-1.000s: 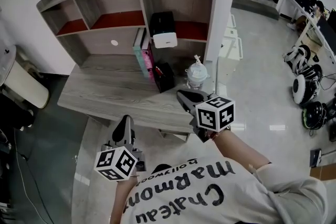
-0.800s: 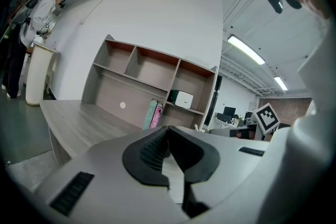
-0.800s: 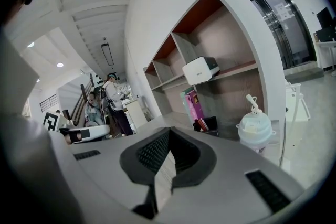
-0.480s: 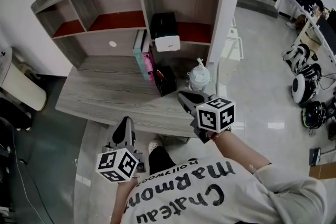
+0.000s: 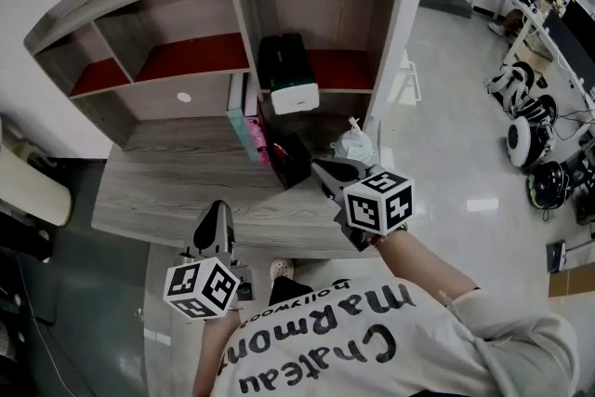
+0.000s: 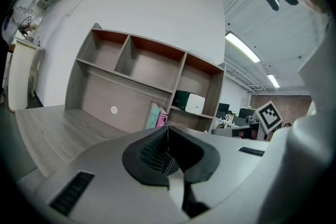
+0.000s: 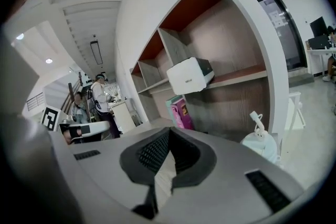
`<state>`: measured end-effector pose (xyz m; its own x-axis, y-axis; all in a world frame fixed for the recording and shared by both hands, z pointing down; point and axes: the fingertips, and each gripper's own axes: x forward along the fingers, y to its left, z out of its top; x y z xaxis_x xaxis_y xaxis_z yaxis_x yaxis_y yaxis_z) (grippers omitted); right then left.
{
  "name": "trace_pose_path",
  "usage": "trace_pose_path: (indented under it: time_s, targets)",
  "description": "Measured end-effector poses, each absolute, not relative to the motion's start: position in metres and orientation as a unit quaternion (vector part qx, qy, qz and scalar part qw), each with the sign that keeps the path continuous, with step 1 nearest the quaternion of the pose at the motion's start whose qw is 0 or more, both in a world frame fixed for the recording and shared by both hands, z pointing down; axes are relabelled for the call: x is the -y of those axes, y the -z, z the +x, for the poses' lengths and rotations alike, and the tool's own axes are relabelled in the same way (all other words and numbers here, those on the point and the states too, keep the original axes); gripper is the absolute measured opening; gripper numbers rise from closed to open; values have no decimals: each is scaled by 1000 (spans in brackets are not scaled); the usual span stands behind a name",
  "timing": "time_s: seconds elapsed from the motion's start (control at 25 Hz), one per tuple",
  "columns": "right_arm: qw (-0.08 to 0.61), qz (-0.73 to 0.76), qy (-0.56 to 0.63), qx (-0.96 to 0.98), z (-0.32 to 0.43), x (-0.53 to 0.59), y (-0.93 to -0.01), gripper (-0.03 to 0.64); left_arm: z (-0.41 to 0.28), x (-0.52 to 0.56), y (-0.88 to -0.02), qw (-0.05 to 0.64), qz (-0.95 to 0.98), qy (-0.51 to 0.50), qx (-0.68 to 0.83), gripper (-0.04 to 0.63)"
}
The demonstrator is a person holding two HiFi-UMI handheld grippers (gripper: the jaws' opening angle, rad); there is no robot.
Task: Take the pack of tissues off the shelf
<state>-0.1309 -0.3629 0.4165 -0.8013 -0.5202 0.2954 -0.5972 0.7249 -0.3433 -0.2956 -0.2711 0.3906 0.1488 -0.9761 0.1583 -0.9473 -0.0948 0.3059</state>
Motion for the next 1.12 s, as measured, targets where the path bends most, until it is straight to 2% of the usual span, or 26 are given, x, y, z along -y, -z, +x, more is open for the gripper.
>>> trace_pose_path:
  time_s: [0.4, 0.48, 0.56, 0.68, 0.72, 0.96, 1.12]
  targets:
    - [32, 321, -278, 905, -141, 400, -408, 14, -315, 322, -402, 185, 760, 19, 623, 18]
    - [19, 317, -287, 904, -144, 404, -405, 41, -318, 333, -402, 186, 764, 17, 617, 18]
    - [-2, 305, -300, 904, -148, 408, -398, 104, -321, 341, -405, 187, 768, 12, 613, 18]
    - [-39, 273, -335, 901, -156, 413, -387, 277, -326, 350, -416, 199, 768, 4, 609, 18]
    - [-52, 266, -345, 899, -158, 415, -383, 308, -327, 352, -420, 204, 768, 2, 608, 18]
    - [-117, 282, -372, 877, -155, 433, -366, 400, -328, 364, -429, 212, 774, -8, 597, 18]
    - [-167, 266, -400, 861, -158, 443, -351, 414, -327, 371, -428, 211, 779, -10, 591, 18]
